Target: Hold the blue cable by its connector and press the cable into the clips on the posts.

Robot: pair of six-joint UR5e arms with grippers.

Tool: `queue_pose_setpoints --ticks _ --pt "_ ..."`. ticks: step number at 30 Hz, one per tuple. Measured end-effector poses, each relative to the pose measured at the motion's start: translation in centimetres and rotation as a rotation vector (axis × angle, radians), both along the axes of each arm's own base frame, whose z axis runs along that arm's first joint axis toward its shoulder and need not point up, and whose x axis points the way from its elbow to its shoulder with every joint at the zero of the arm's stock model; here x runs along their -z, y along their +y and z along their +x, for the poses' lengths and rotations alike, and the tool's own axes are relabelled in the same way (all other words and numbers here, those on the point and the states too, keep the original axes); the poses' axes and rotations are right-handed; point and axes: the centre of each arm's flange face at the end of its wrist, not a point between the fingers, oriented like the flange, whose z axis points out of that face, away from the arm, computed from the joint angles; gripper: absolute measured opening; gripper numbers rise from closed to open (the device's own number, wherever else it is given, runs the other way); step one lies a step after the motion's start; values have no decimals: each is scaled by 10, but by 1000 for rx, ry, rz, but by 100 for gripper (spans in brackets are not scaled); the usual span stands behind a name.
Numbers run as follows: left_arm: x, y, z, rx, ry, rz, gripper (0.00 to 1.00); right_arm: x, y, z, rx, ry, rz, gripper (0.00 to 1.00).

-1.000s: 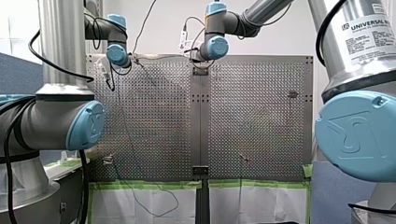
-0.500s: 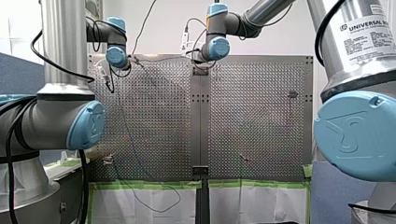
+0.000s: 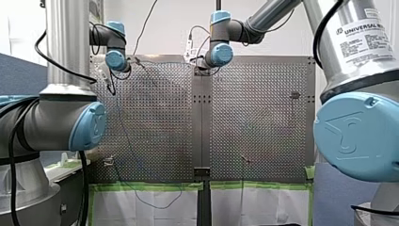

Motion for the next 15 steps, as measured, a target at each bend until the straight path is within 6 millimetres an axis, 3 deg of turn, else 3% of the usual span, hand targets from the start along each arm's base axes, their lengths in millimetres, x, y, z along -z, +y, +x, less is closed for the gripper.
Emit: queue_pose_setpoints --ticks 15 --pt "-13 6 22 9 -66 -64 0 14 -37 -10 39 3 7 0"
